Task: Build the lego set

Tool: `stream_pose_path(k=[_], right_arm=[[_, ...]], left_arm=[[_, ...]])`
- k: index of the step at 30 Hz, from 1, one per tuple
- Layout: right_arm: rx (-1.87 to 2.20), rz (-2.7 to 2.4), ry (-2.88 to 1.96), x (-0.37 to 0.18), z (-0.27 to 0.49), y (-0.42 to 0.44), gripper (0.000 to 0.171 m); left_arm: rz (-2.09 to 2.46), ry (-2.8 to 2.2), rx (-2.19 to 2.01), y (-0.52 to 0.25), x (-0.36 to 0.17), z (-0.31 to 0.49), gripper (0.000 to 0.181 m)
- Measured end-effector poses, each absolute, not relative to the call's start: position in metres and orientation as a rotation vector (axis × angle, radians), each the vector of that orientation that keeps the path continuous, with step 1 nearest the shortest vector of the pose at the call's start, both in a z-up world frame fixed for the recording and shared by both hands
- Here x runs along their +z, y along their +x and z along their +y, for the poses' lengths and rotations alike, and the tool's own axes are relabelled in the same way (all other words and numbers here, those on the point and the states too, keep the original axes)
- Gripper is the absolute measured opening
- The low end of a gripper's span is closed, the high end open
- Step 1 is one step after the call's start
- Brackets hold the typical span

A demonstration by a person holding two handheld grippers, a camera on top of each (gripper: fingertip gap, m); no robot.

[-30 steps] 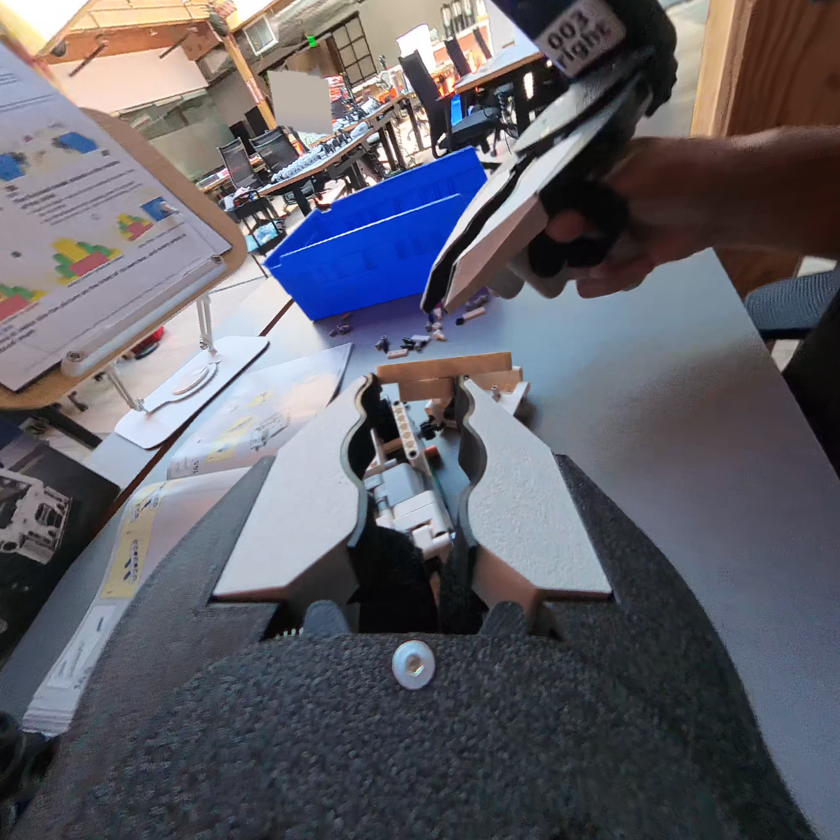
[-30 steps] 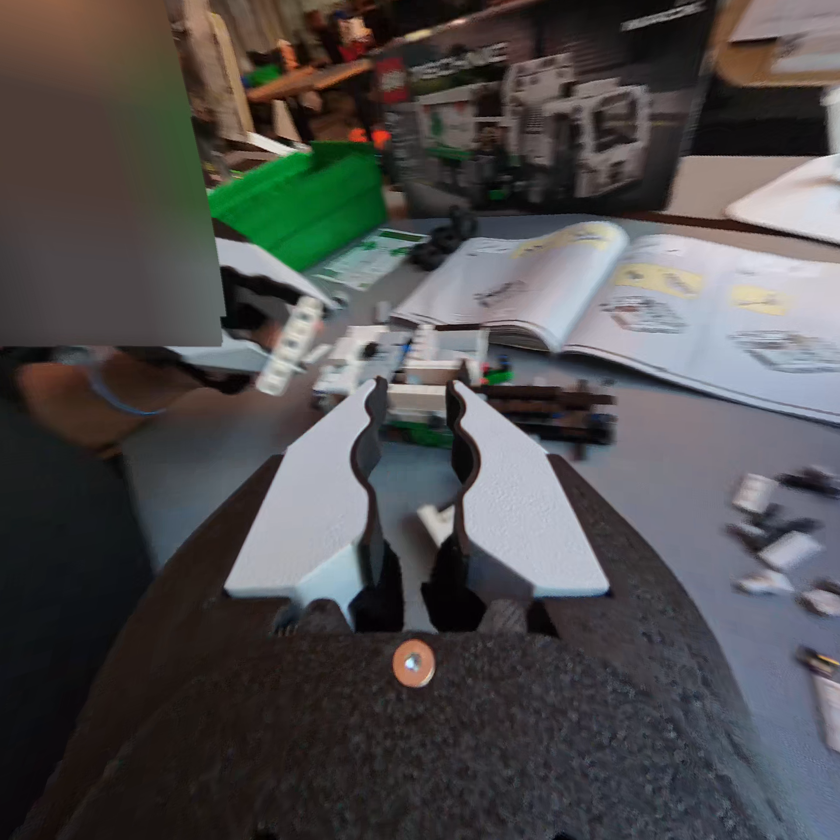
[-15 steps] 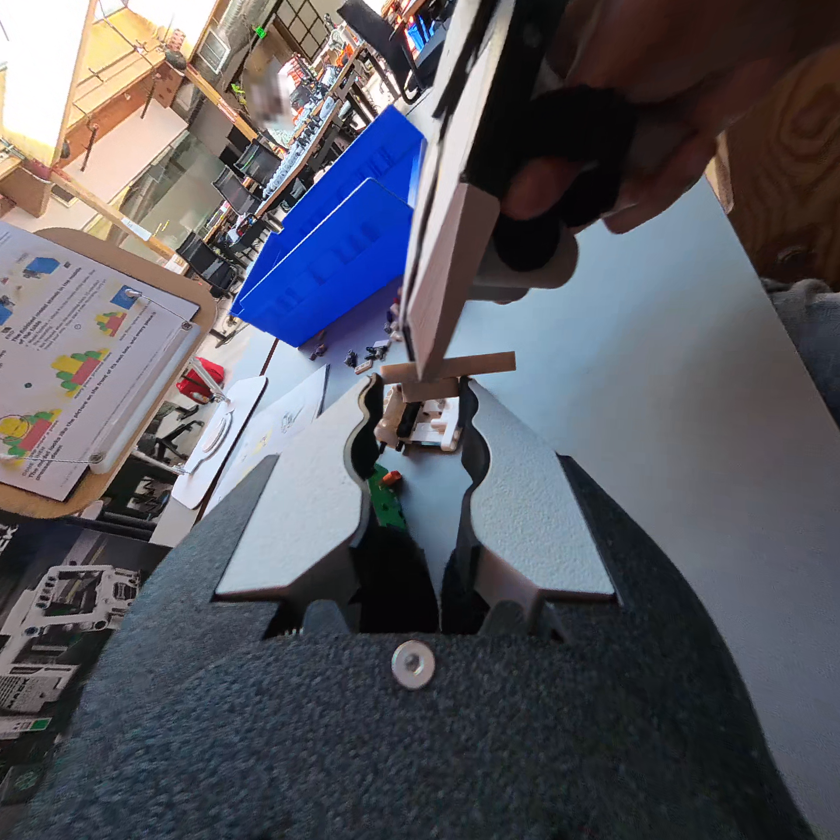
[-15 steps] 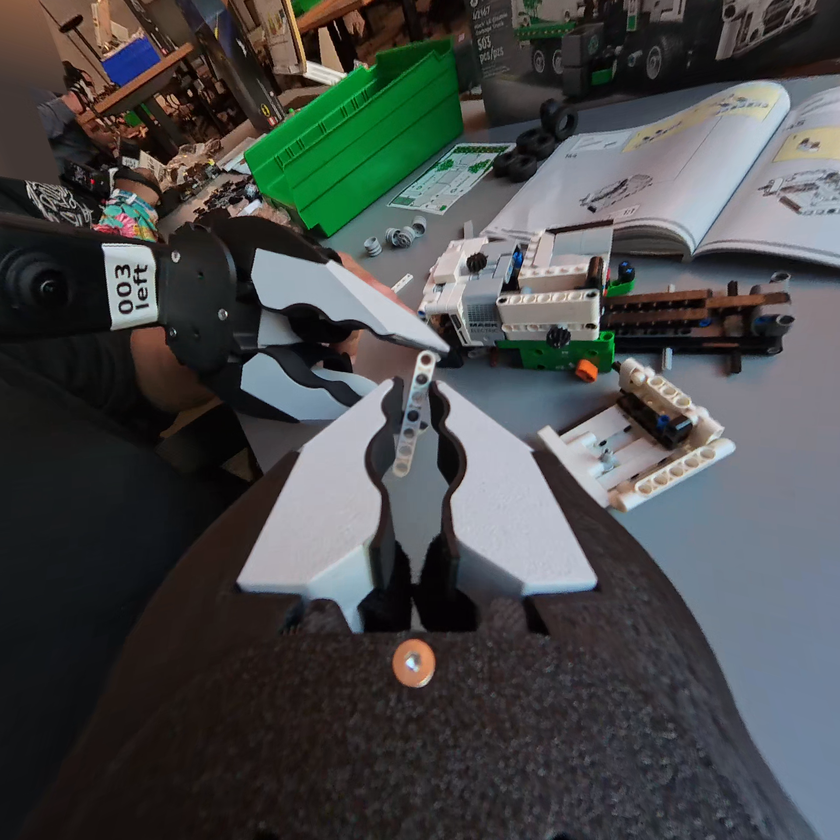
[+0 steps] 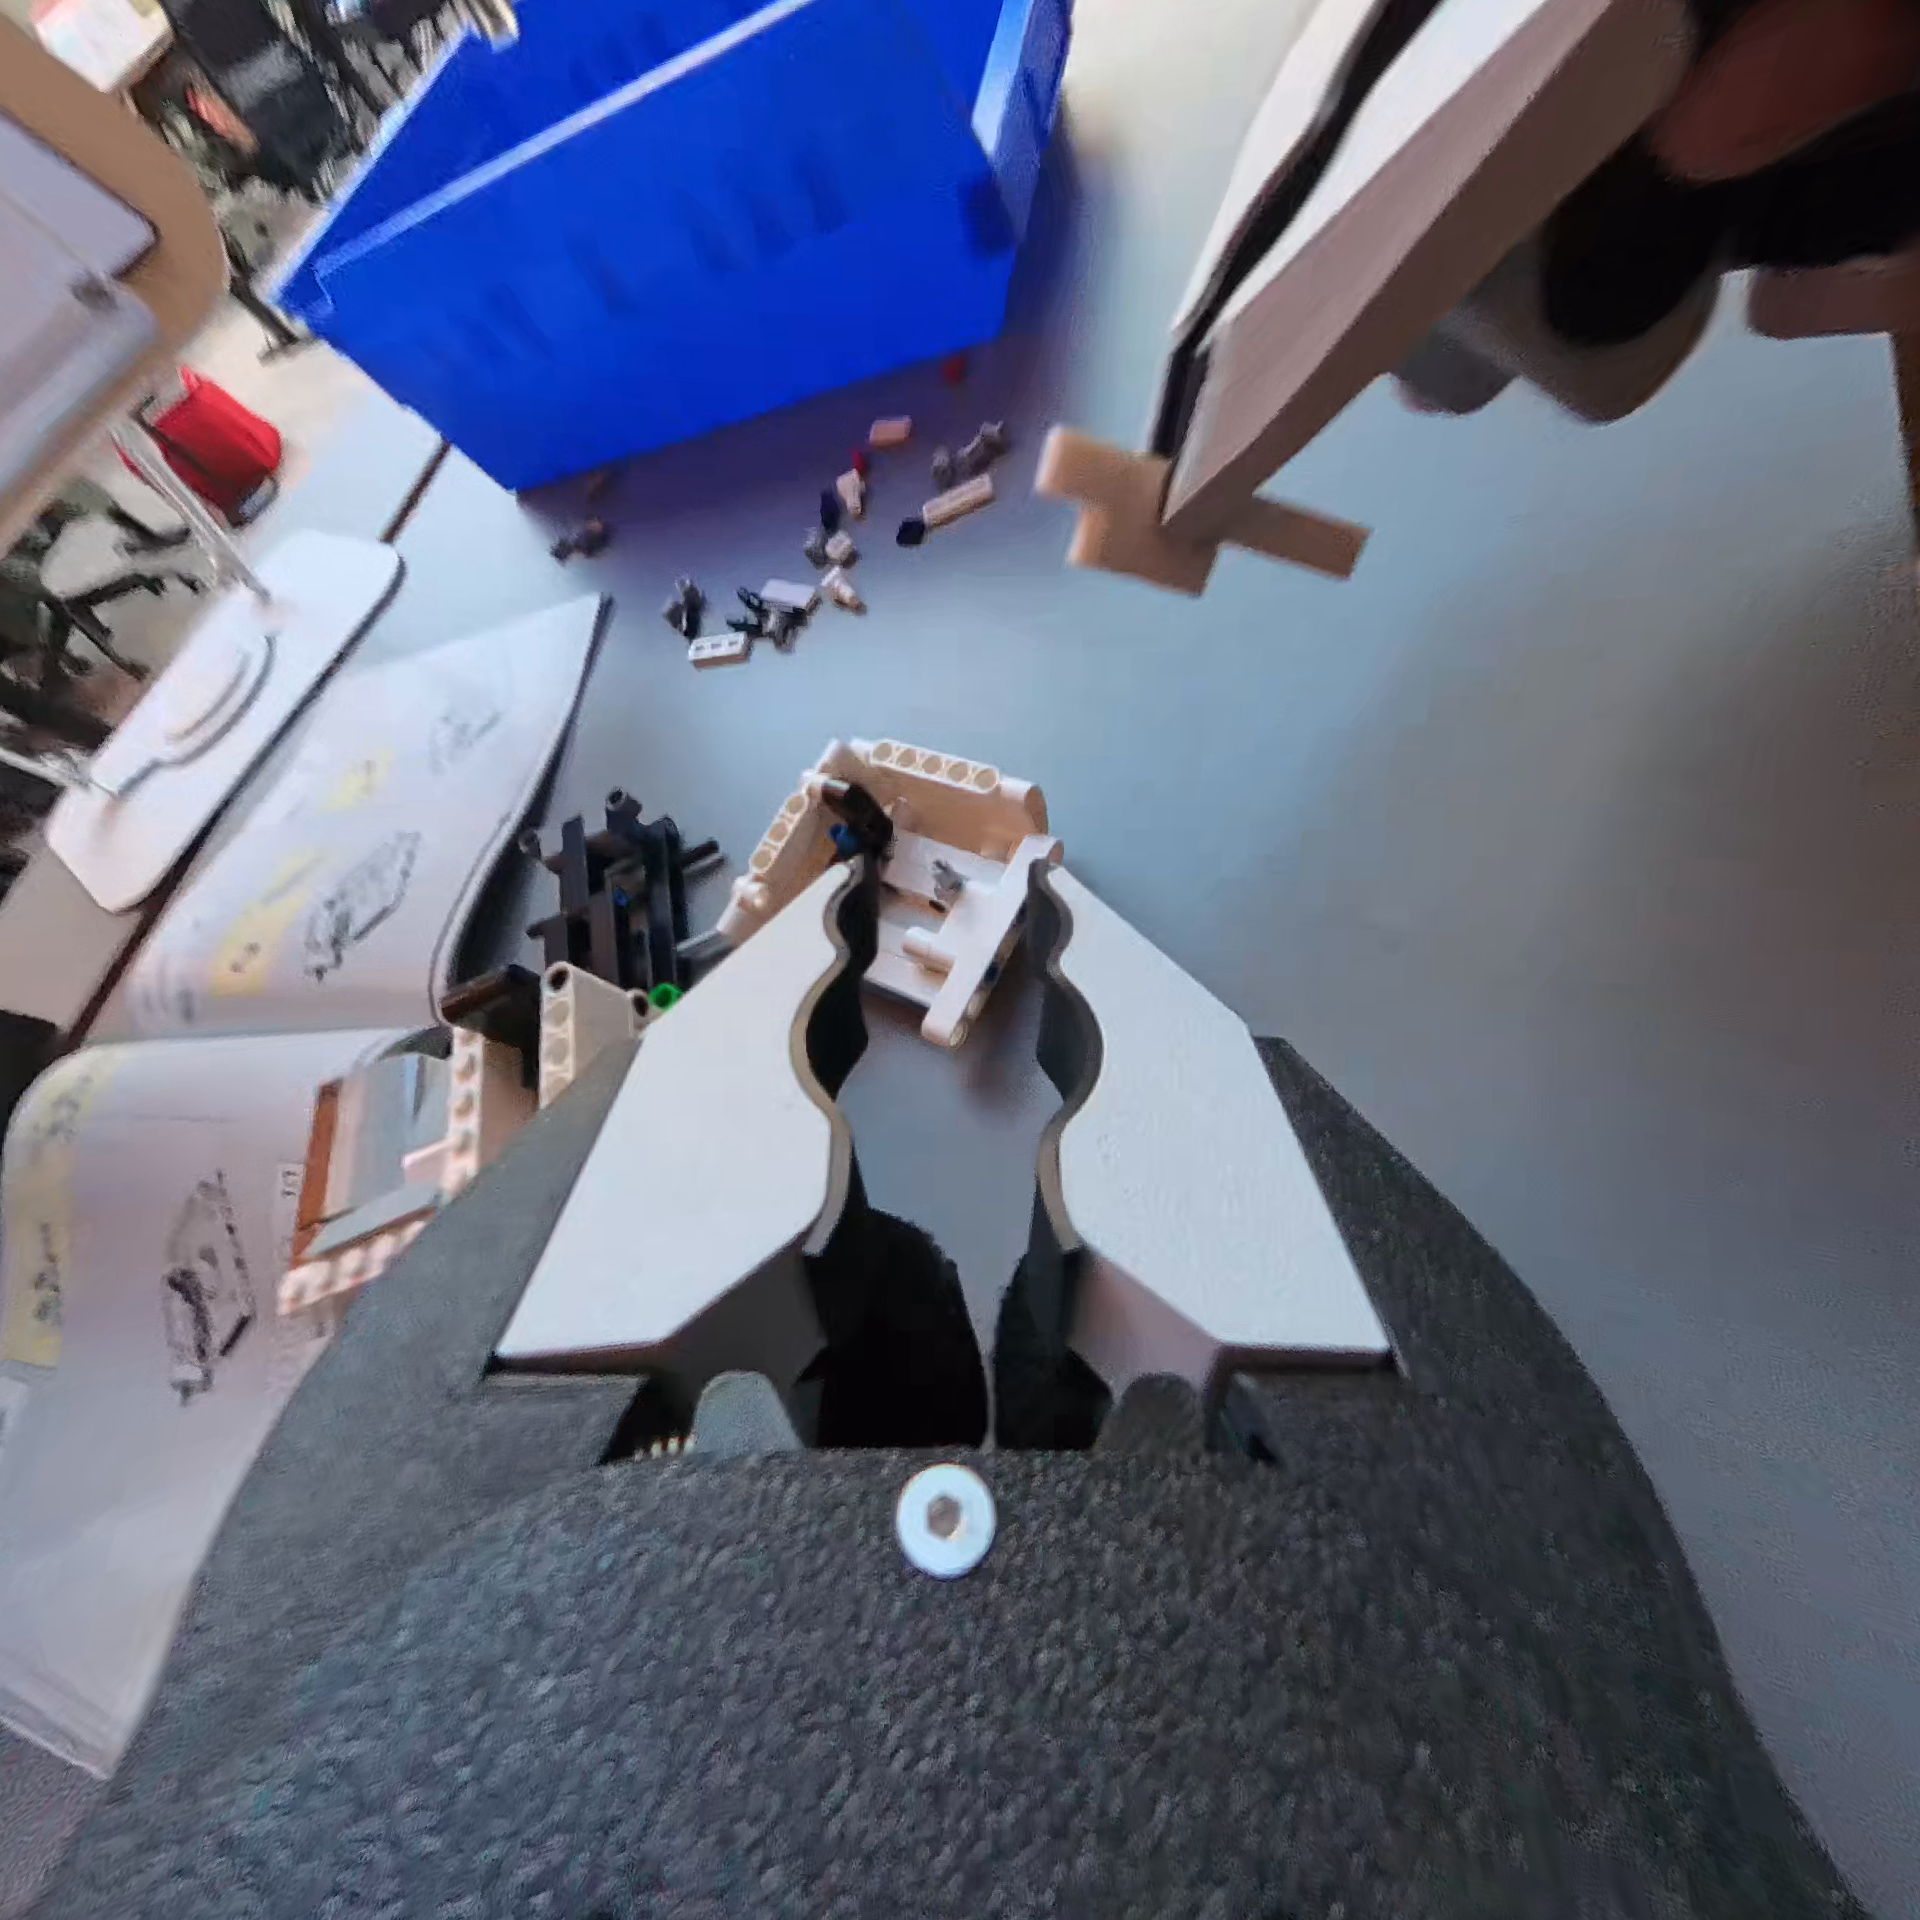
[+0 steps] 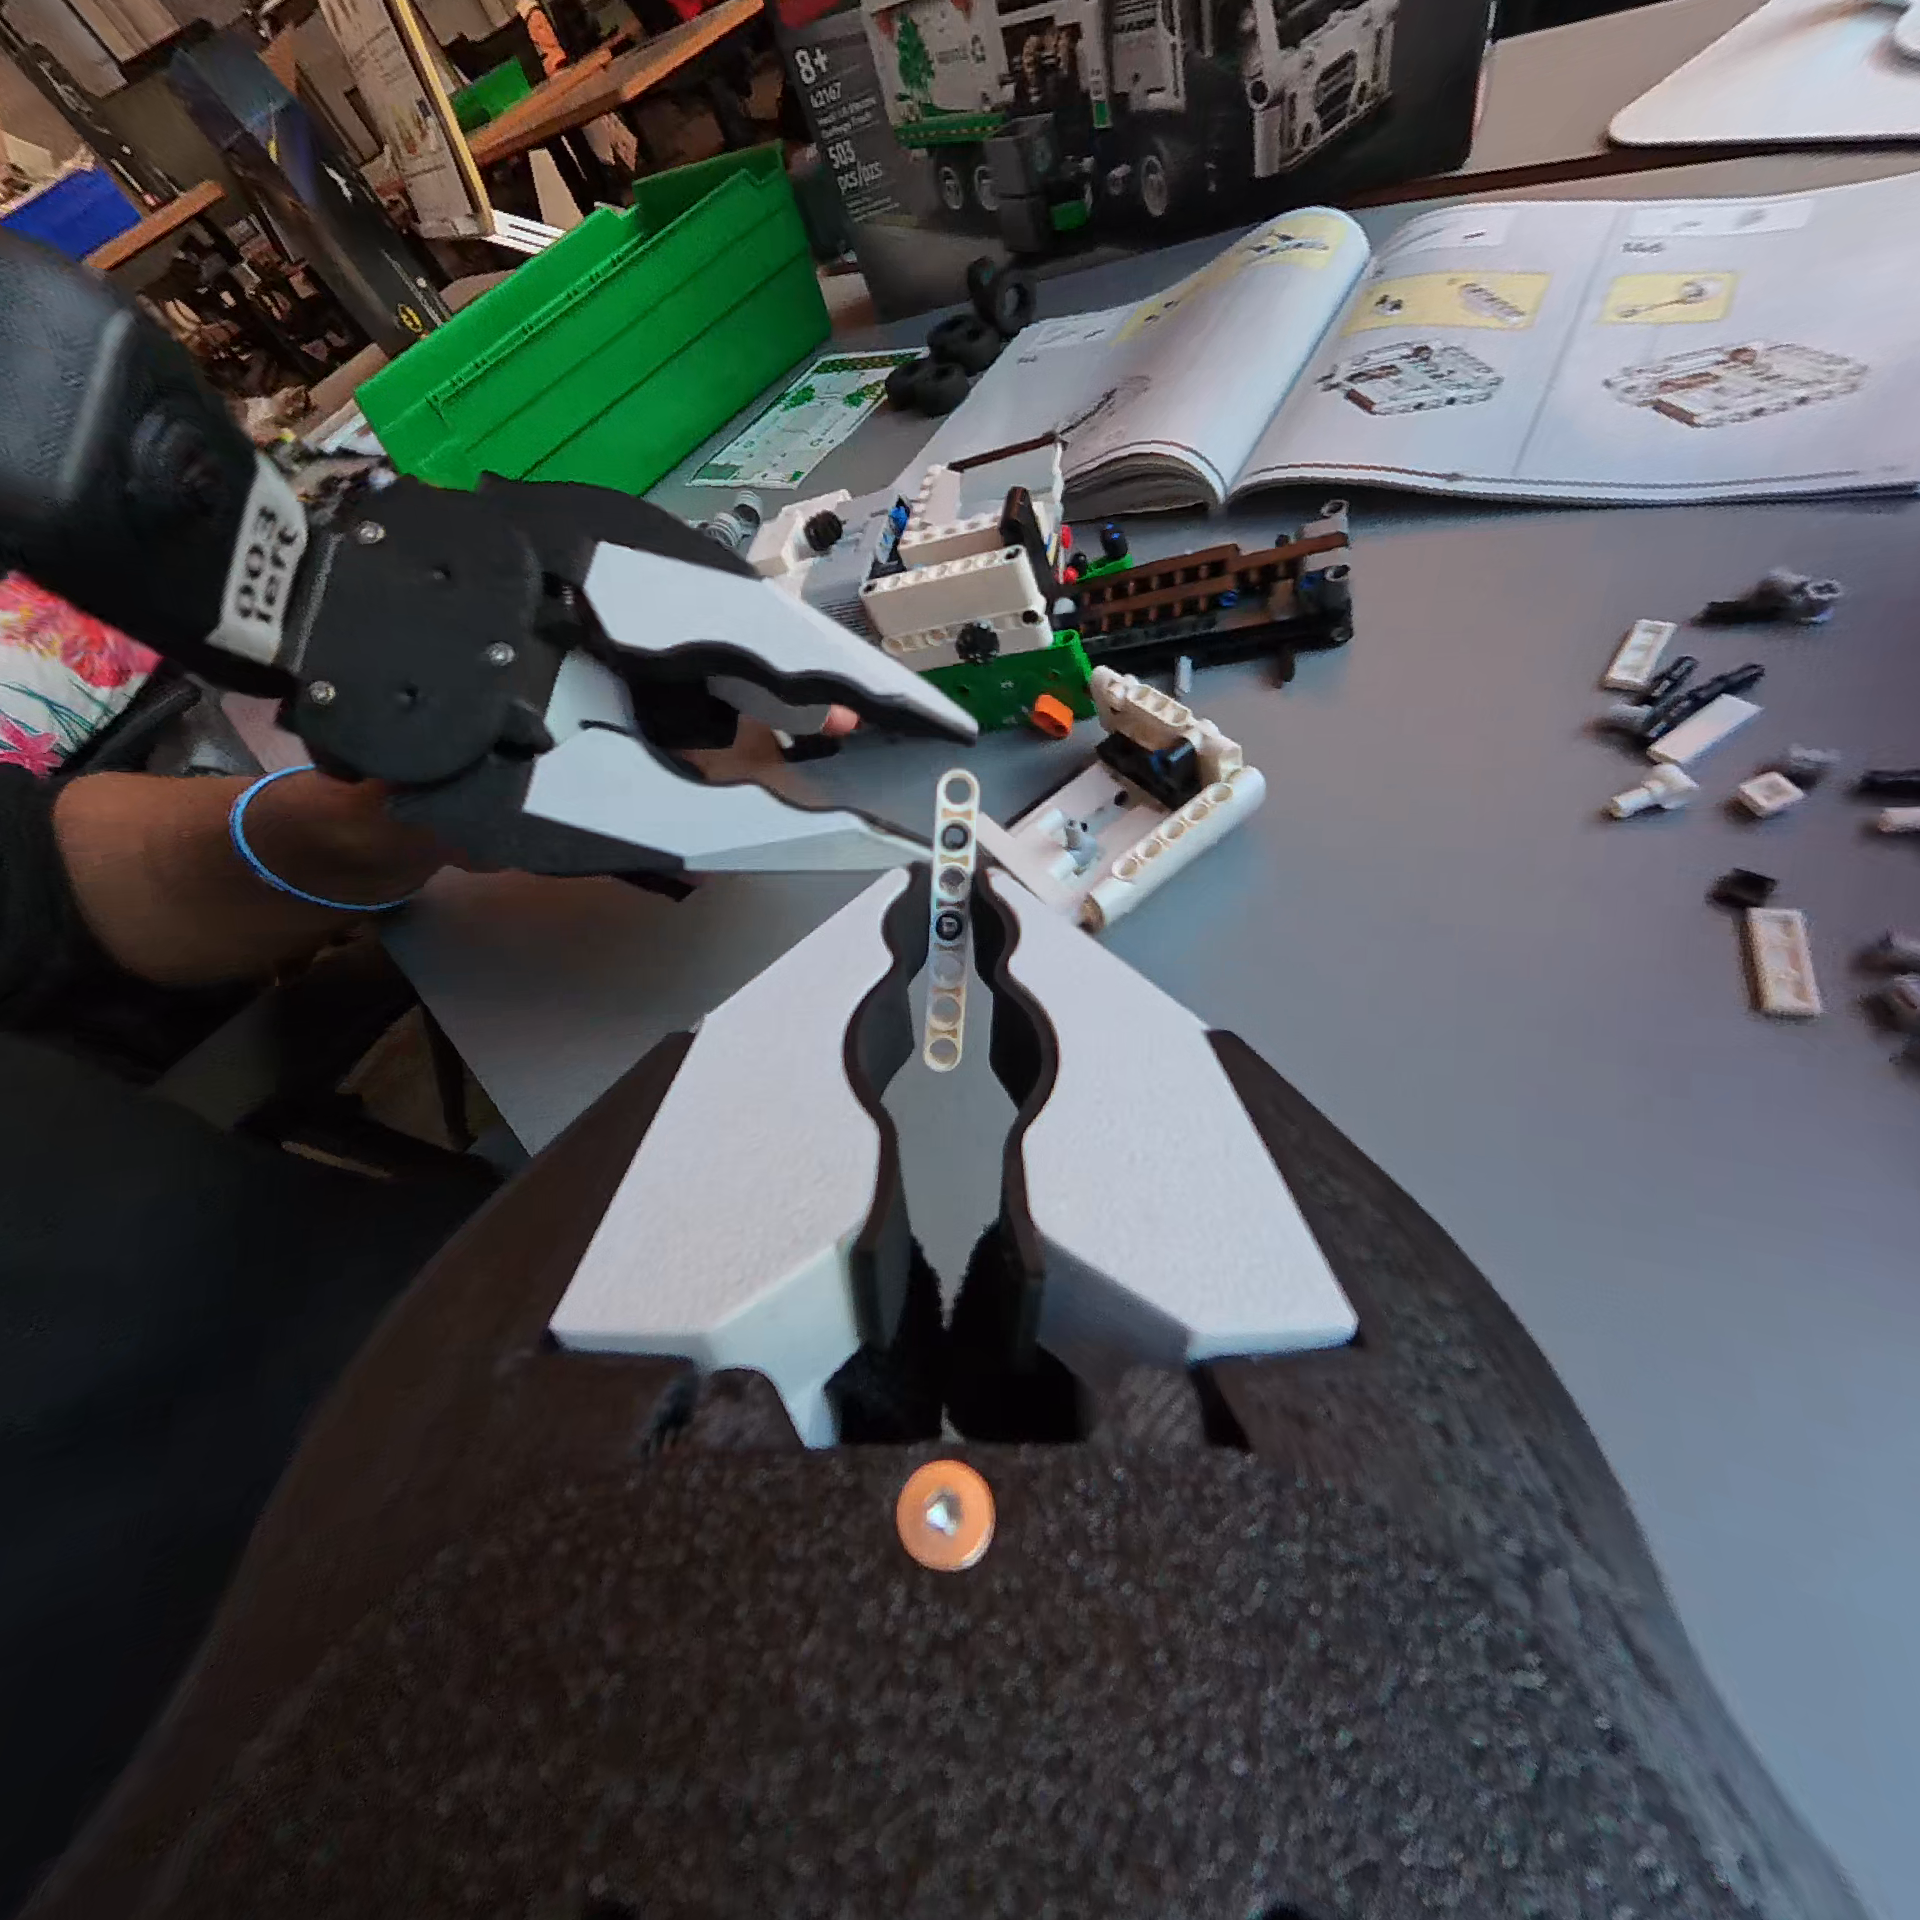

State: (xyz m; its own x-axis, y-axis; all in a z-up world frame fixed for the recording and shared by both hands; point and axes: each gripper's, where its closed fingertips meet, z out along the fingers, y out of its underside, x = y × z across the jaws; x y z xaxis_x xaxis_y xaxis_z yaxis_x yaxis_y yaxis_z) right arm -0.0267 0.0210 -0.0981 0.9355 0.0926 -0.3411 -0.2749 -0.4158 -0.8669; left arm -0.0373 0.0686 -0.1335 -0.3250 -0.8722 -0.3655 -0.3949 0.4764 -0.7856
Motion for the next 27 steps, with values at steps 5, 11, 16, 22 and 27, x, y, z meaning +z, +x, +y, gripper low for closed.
stream_pose_path(k=[5, 11, 16, 22, 27], right_arm=[[0.458, 0.166, -1.913, -0.101, 0.006, -0.015, 0.007], [0.468, 0.144, -1.910, -0.105, 0.000, -0.008, 0.007], [0.452, 0.129, -1.919, -0.107, -0.004, -0.010, 0.007], [0.340, -0.028, -2.031, -0.112, -0.006, -0.012, 0.007], [0.190, -0.522, -2.083, -0.107, 0.009, -0.020, 0.007]], left_arm=[[1.976, -1.271, -0.691, -0.033, -0.166, 0.076, 0.032], [1.958, -1.330, -0.687, -0.033, -0.172, 0.058, 0.021], [1.969, -1.306, -0.765, -0.038, -0.164, 0.015, 0.025], [1.703, -1.439, -0.852, -0.053, -0.129, 0.055, 0.036], [1.766, -1.470, -0.915, -0.051, -0.146, 0.037, 0.052]])
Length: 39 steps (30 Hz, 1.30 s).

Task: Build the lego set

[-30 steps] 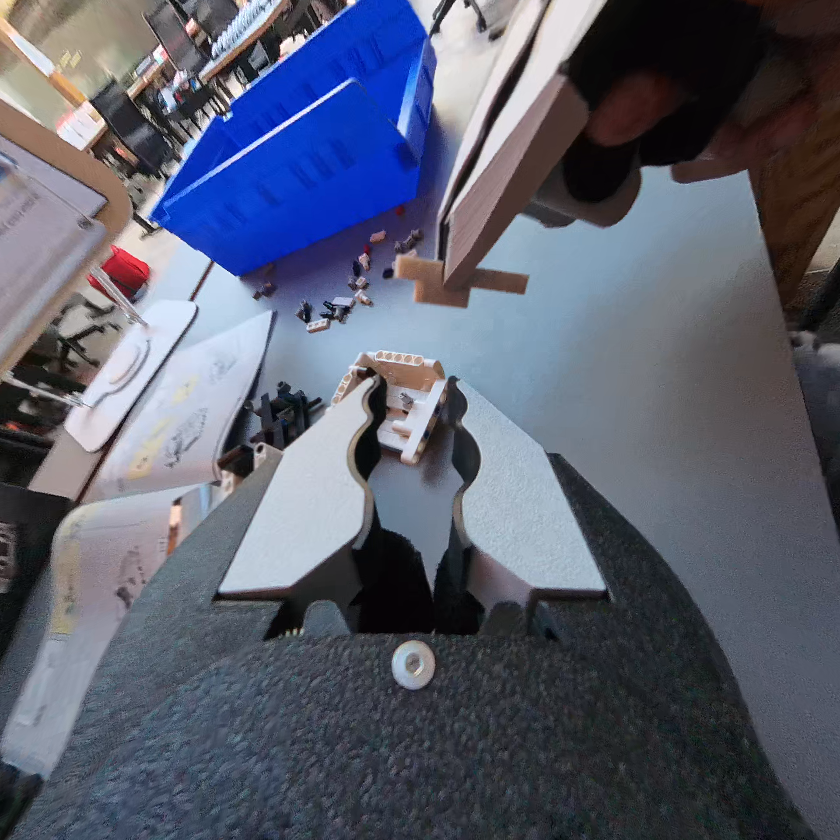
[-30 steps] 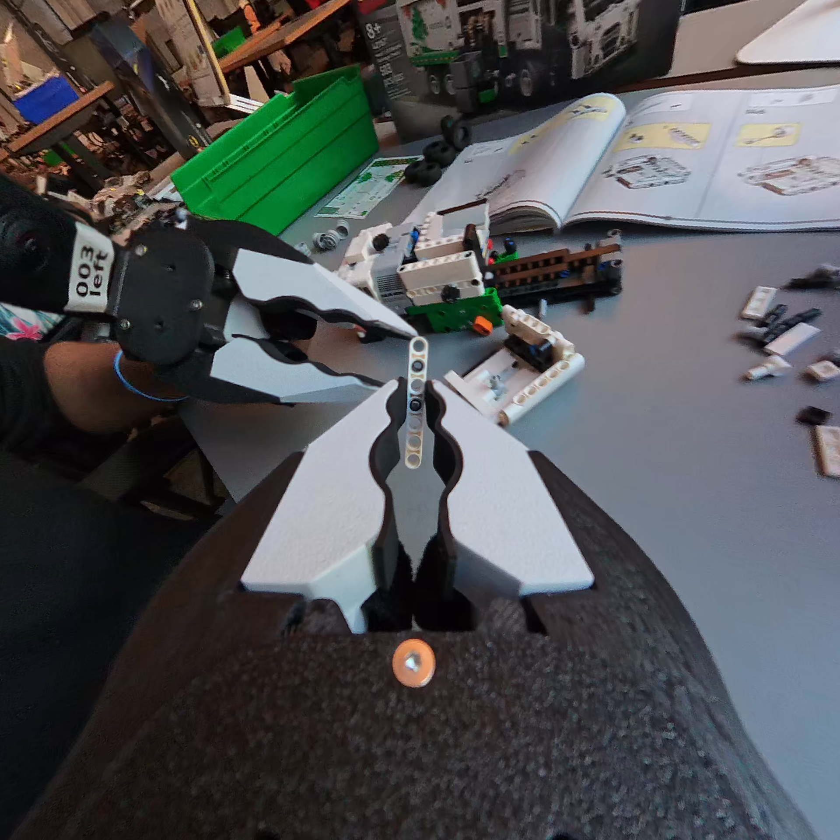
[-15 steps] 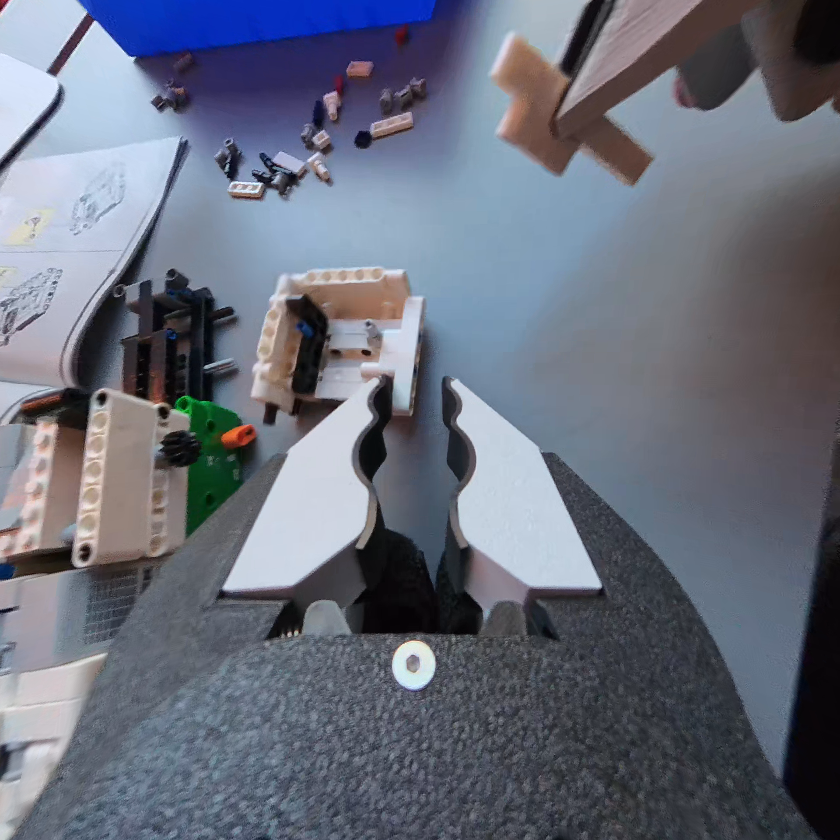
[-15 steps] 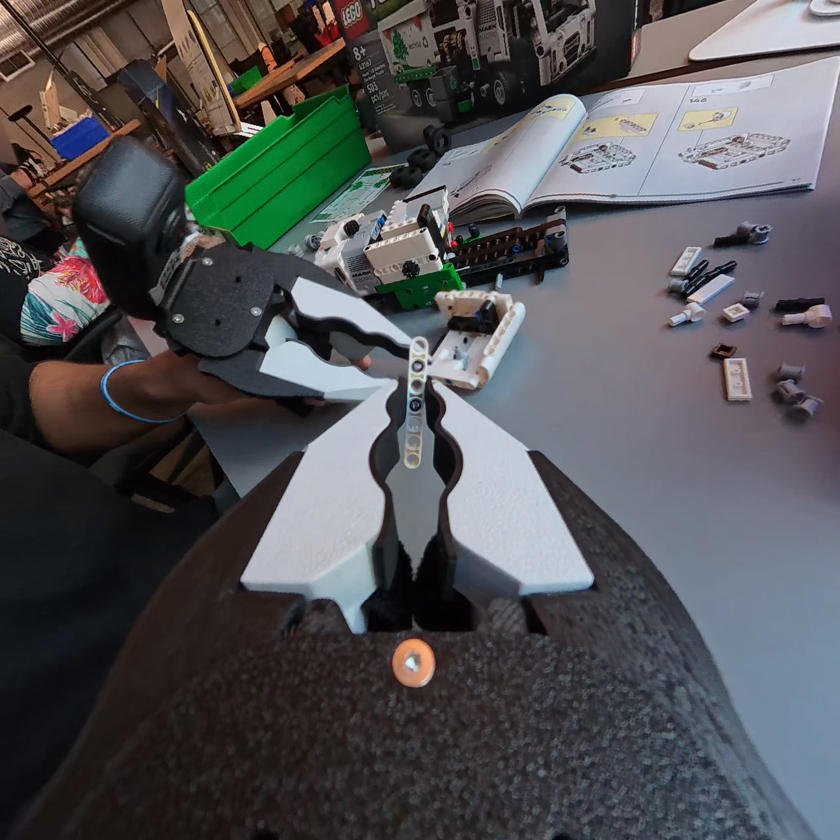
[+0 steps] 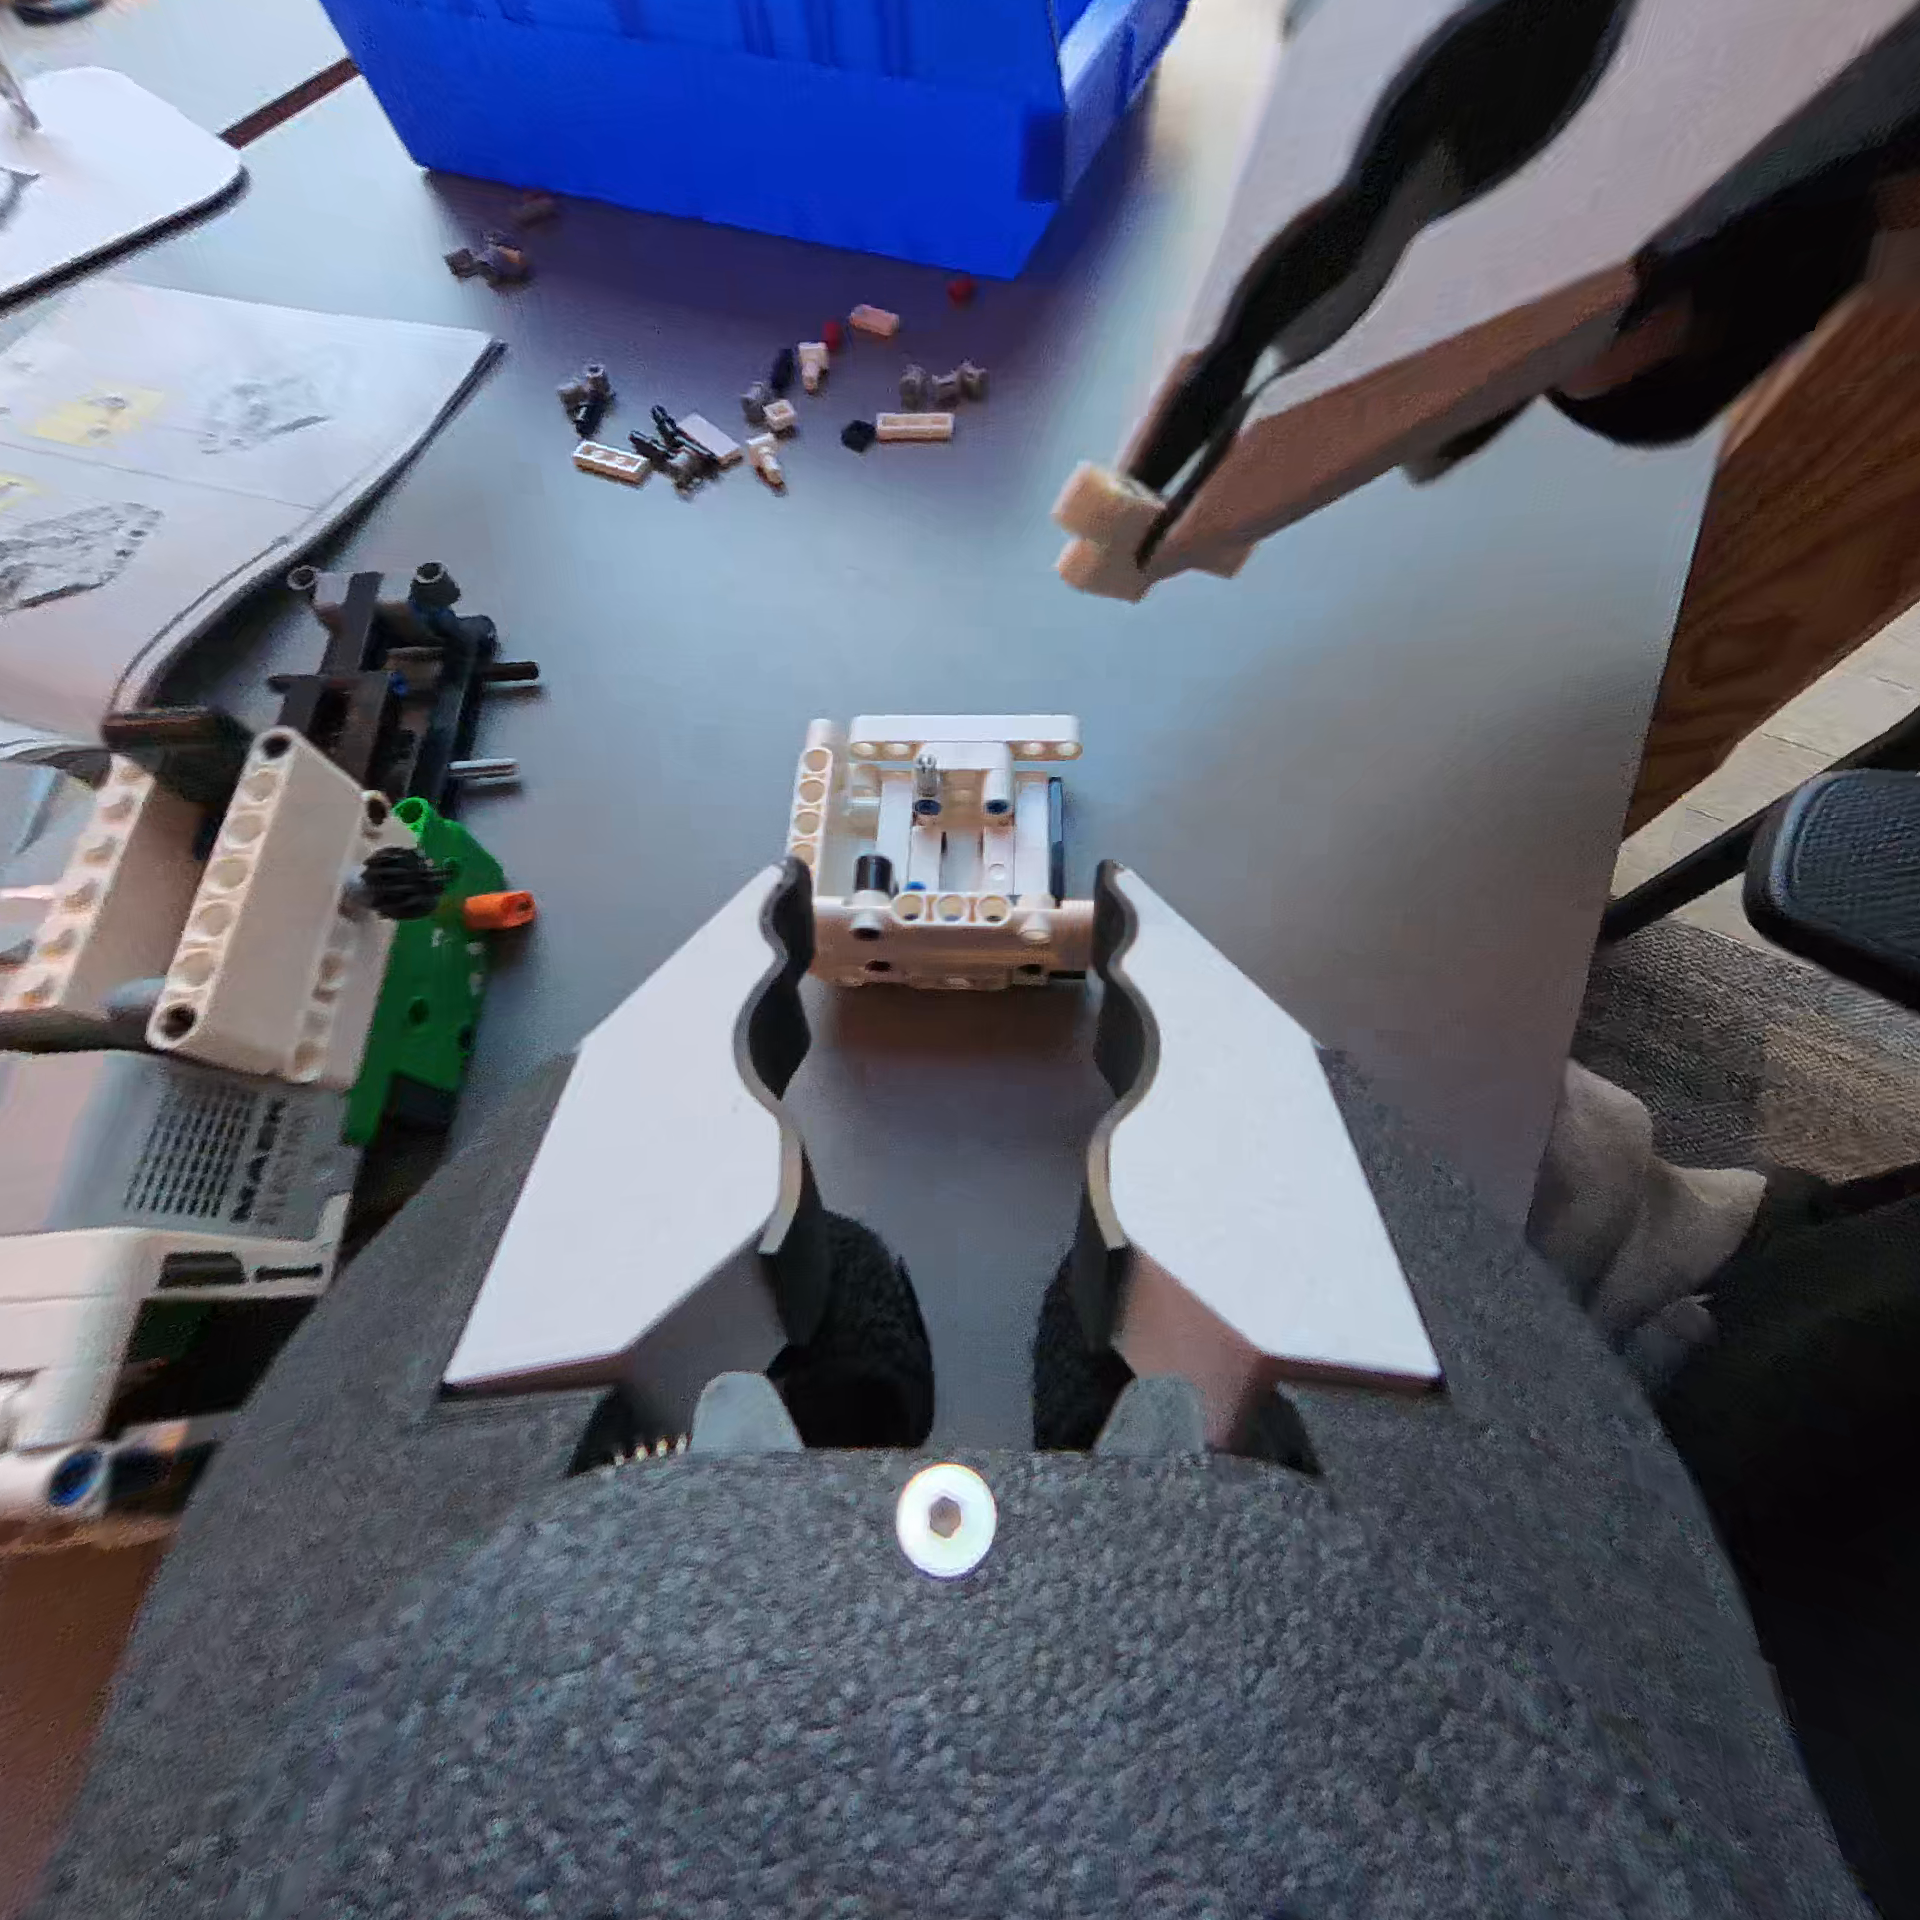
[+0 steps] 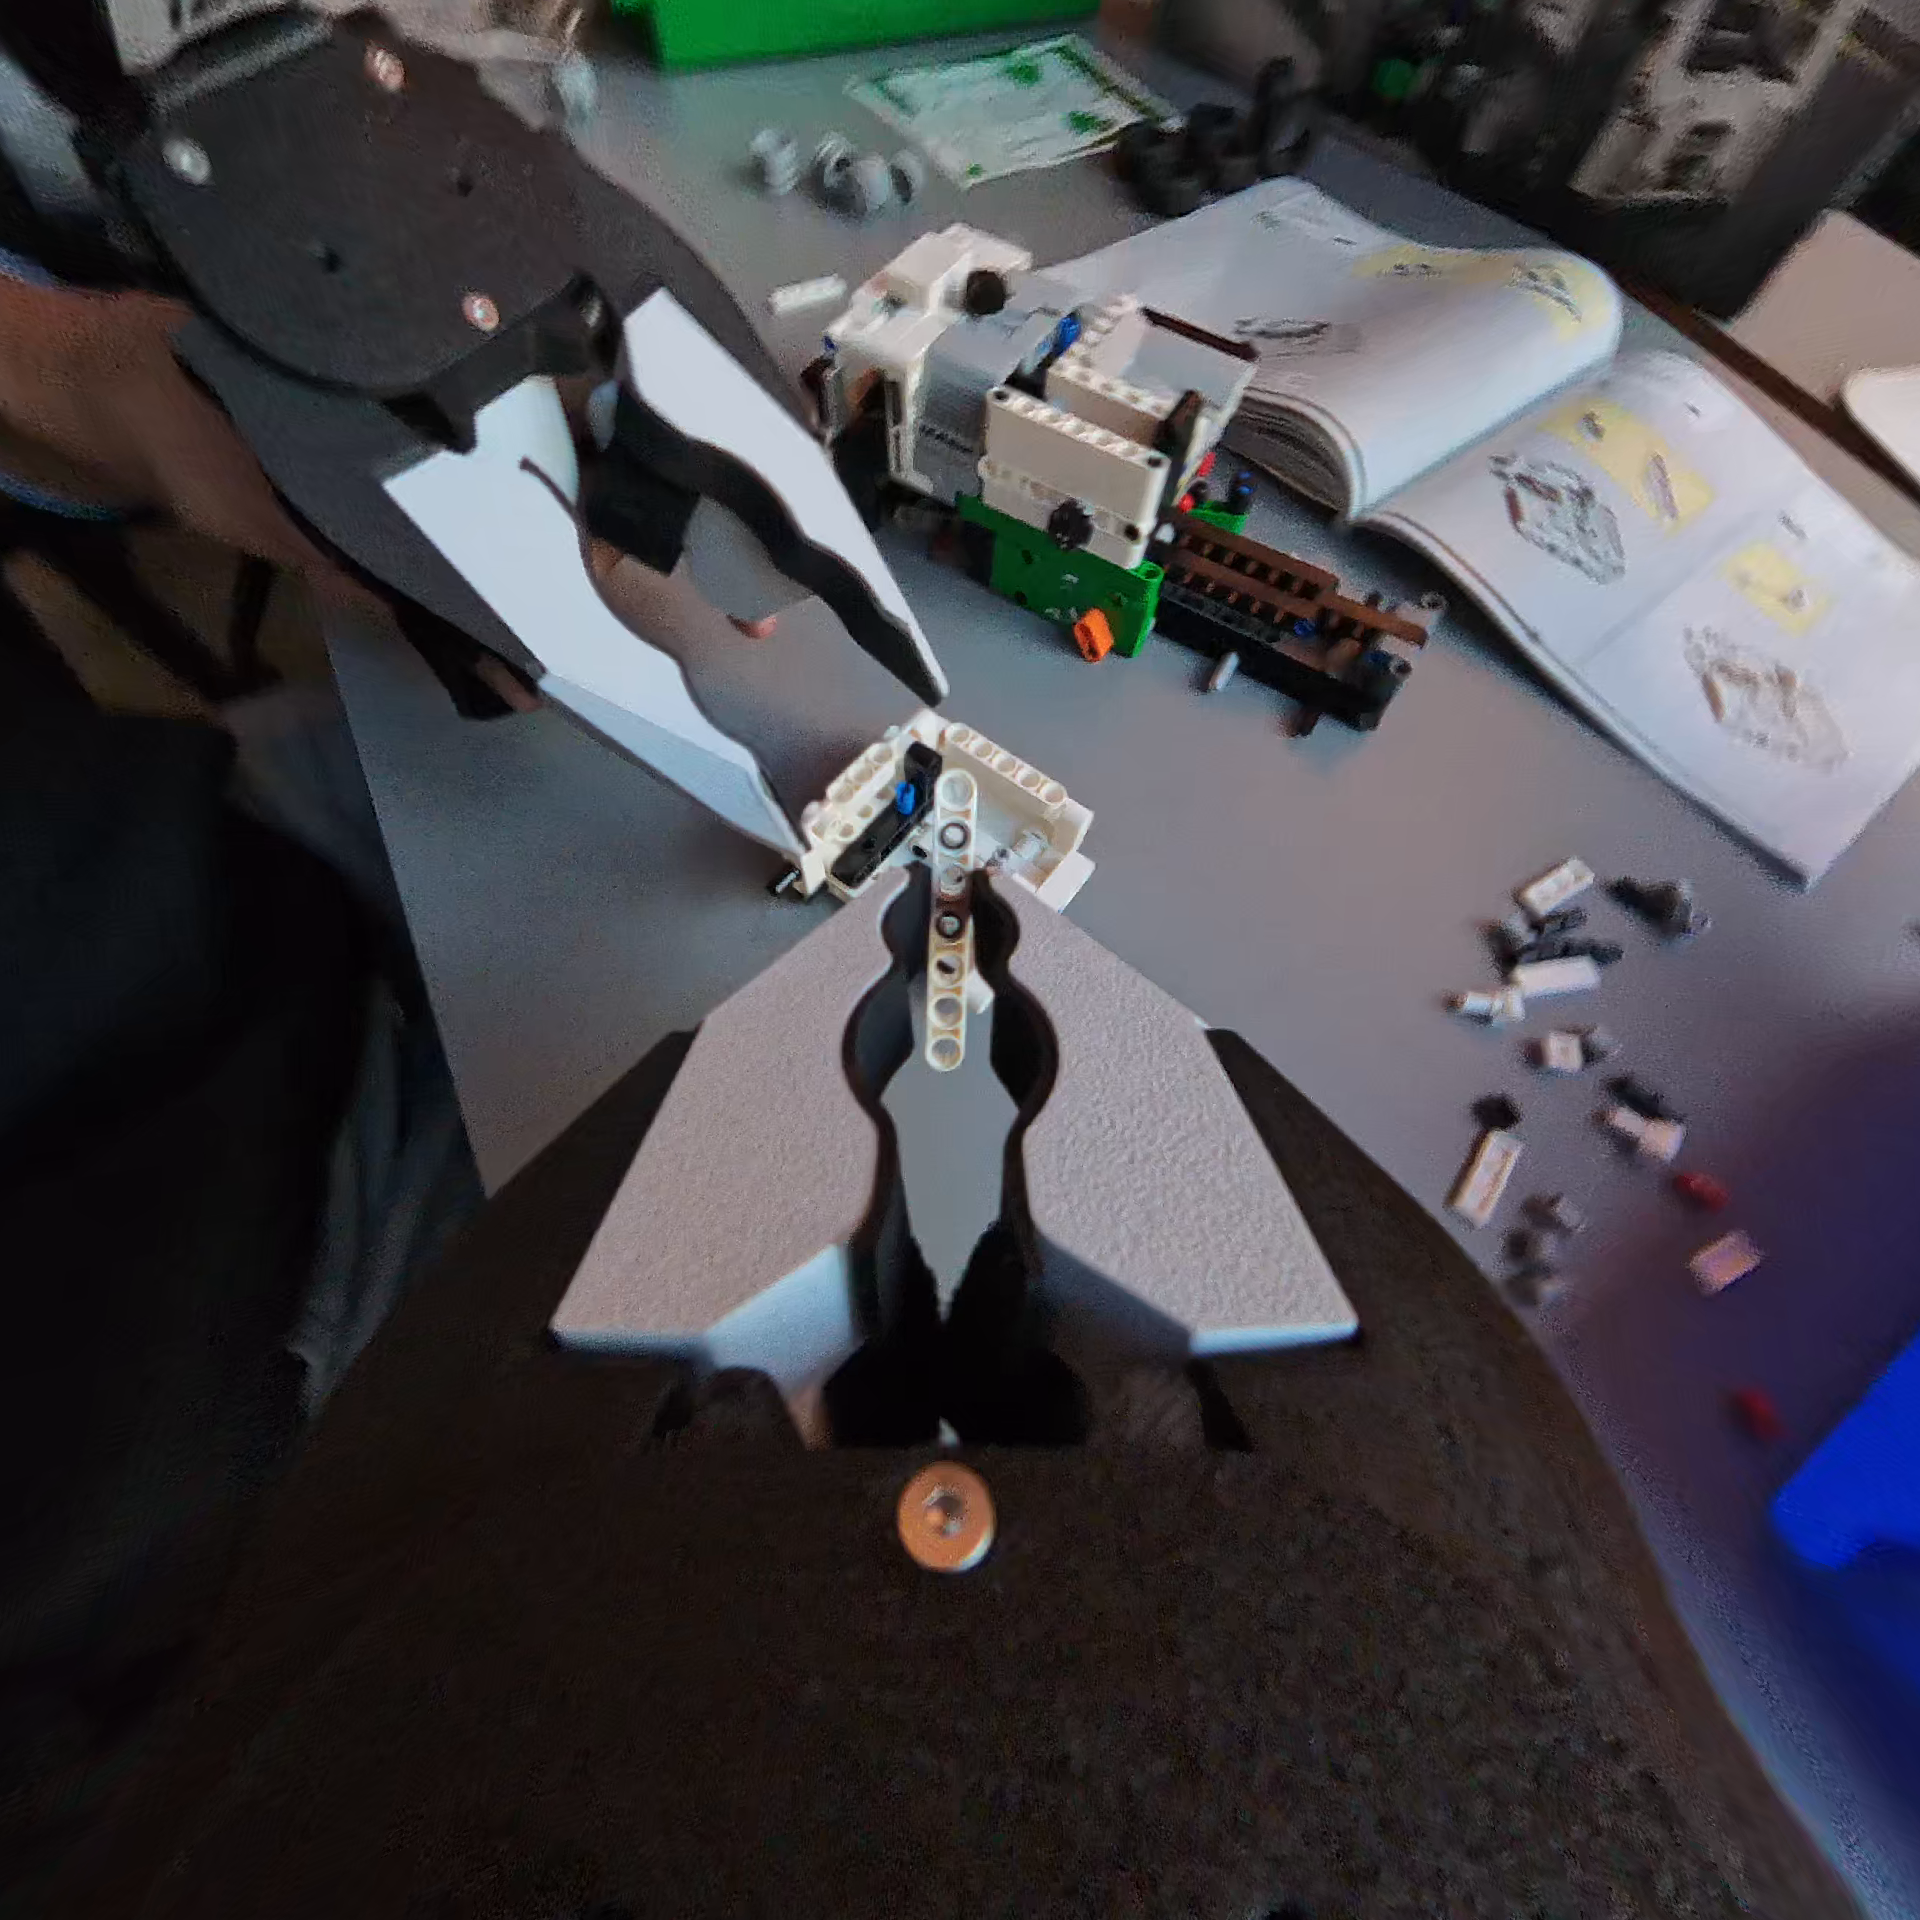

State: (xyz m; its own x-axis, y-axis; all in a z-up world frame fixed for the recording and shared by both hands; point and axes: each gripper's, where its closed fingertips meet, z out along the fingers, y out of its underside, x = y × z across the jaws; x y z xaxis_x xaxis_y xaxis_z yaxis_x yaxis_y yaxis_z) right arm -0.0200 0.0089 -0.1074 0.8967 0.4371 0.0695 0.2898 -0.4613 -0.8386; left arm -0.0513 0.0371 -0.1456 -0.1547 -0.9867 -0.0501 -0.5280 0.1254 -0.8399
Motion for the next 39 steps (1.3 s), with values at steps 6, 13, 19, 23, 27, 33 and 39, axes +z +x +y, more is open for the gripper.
stream_pose_path(k=[6, 13, 19, 23, 27, 33, 39], right_arm=[[0.352, -0.947, -2.087, -0.111, 0.025, -0.035, 0.006], [0.356, -1.119, -2.273, -0.142, 0.049, -0.043, 0.006], [0.437, -1.196, -2.341, -0.142, 0.046, -0.051, 0.006], [0.387, -1.232, -2.375, -0.142, 0.050, -0.049, 0.006], [0.394, -1.251, -2.418, -0.146, 0.049, -0.048, 0.006], [0.420, -1.202, -2.460, -0.152, 0.048, -0.047, 0.006], [0.424, -1.176, -2.510, -0.155, 0.048, -0.046, 0.006]], left_arm=[[1.951, -1.262, -0.714, -0.048, -0.163, 0.039, 0.057], [2.051, -1.144, -0.750, -0.049, -0.162, 0.040, 0.054], [2.002, -1.110, -0.810, -0.054, -0.157, 0.041, 0.052], [1.986, -1.098, -0.803, -0.055, -0.154, 0.044, 0.051], [1.958, -1.081, -0.801, -0.056, -0.148, 0.047, 0.051], [1.948, -1.016, -0.785, -0.057, -0.143, 0.042, 0.050], [1.969, -0.978, -0.781, -0.054, -0.144, 0.034, 0.046]])
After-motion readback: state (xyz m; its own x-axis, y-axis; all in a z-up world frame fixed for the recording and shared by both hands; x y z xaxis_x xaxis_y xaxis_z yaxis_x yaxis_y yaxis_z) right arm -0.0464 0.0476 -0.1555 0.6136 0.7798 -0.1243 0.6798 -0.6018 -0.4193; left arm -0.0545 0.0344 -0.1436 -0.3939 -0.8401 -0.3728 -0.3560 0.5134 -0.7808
